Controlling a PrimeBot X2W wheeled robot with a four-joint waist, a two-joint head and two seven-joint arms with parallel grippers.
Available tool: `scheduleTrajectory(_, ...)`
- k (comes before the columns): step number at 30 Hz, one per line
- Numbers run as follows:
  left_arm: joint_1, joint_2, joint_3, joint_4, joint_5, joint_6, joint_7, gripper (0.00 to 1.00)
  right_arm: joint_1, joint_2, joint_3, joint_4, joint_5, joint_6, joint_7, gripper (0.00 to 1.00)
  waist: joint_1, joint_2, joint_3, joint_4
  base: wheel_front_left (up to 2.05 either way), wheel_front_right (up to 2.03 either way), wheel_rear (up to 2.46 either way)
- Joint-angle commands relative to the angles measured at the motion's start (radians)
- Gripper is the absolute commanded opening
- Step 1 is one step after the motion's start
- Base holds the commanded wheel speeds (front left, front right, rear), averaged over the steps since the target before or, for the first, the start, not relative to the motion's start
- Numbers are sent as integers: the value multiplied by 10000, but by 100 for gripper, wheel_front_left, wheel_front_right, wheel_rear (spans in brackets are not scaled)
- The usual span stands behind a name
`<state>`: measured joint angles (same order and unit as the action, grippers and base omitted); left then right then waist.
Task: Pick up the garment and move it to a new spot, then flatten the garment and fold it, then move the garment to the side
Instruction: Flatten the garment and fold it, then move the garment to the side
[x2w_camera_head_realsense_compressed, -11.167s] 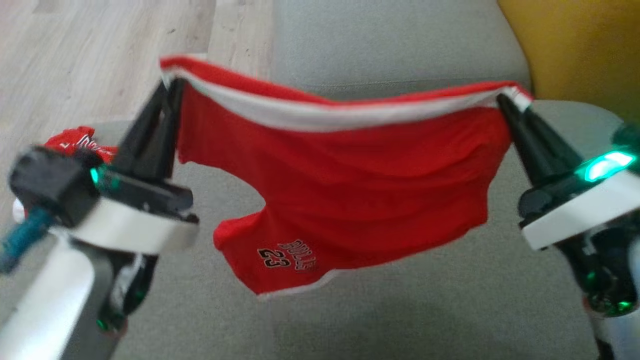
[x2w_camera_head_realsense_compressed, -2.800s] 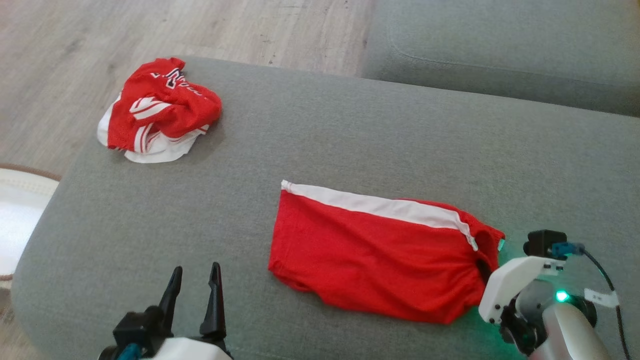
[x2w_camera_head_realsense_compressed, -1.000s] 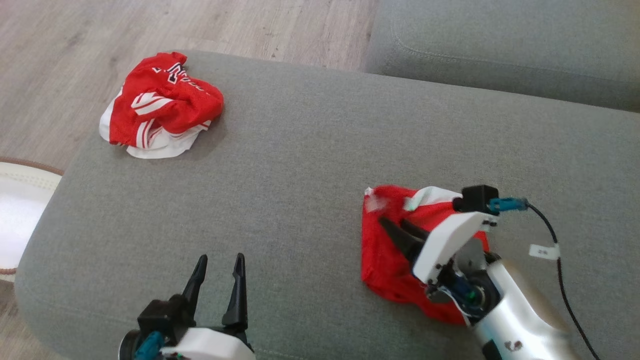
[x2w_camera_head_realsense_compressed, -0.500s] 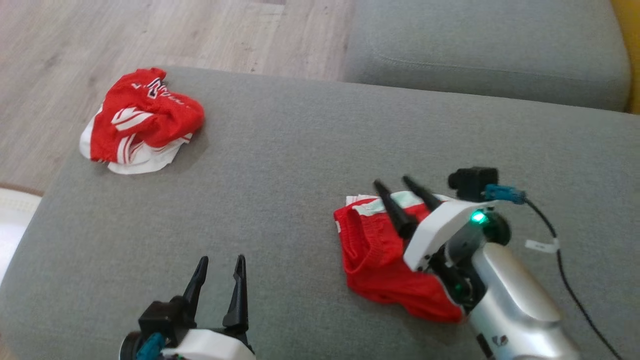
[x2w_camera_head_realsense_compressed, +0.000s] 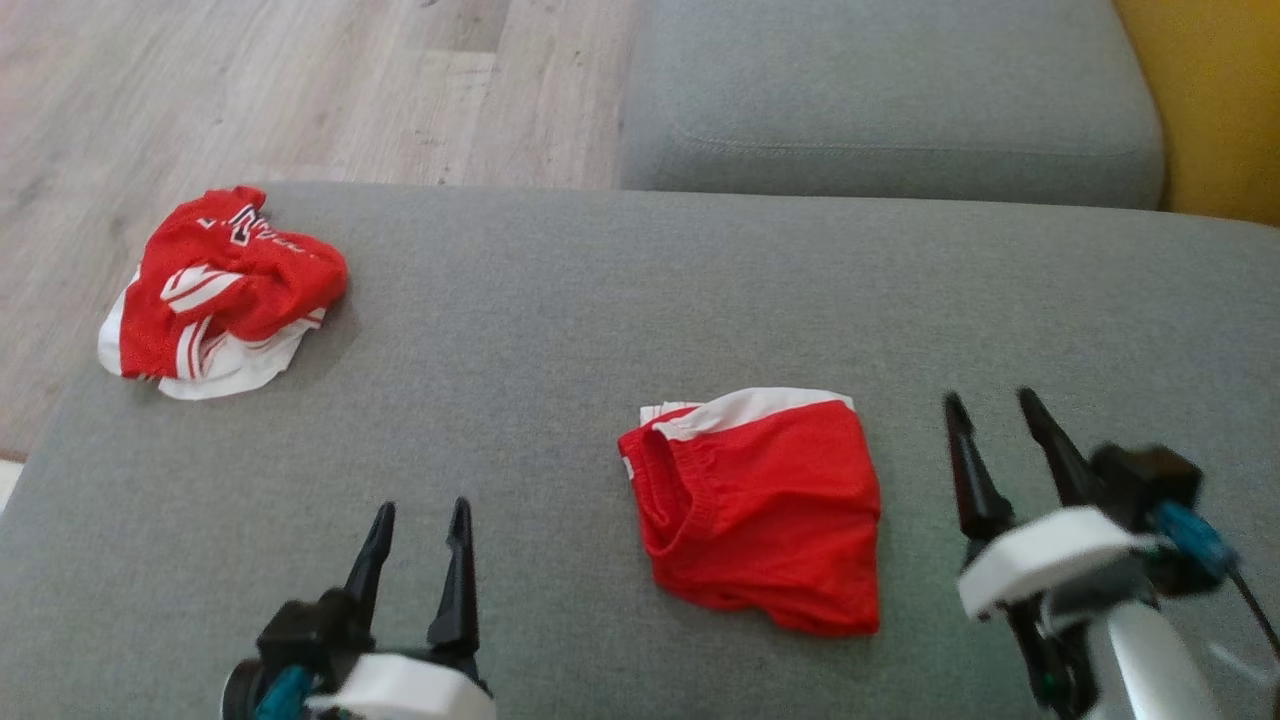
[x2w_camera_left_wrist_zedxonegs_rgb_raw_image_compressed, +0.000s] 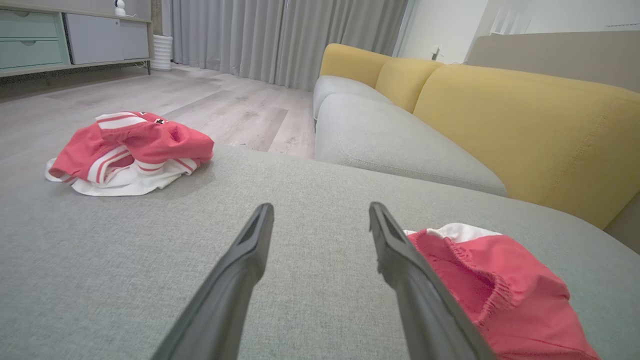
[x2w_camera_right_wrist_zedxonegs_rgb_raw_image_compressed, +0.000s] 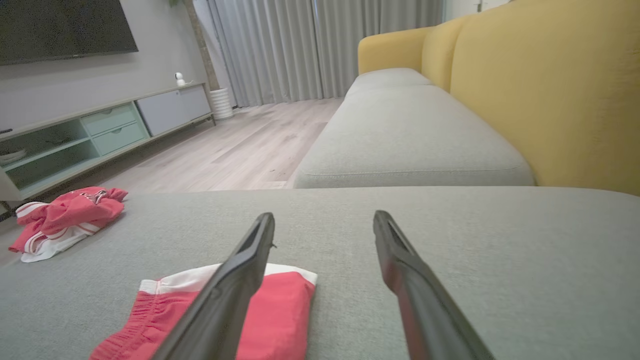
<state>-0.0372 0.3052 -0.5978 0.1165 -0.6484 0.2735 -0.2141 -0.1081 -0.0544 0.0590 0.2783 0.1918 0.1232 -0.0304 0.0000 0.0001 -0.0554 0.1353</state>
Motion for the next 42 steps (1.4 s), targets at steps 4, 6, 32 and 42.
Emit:
scheduleTrajectory(4, 127, 230, 591, -232, -34, 85, -250, 100, 638, 40, -259, -1234, -140, 75, -282, 100, 0, -1, -121, -131, 0, 0, 0)
scheduleTrajectory(6, 345, 255, 594, -230, -22, 100, -289, 100, 1044, 40, -318, -1528, -274, 75, -366, 100, 0, -1, -164, -180, 0, 0, 0)
scheduleTrajectory(32, 939, 346, 848, -371, -108, 293, -341, 100, 2364, 41, -222, -1816, -273, 75, -550, 100, 0, -1, -265, -274, 0, 0, 0)
scheduleTrajectory(42, 851, 311, 784, -375, -168, 269, -297, 100, 2107, 41, -222, -1747, -366, 75, -148, 100, 0, -1, -159, -151, 0, 0, 0)
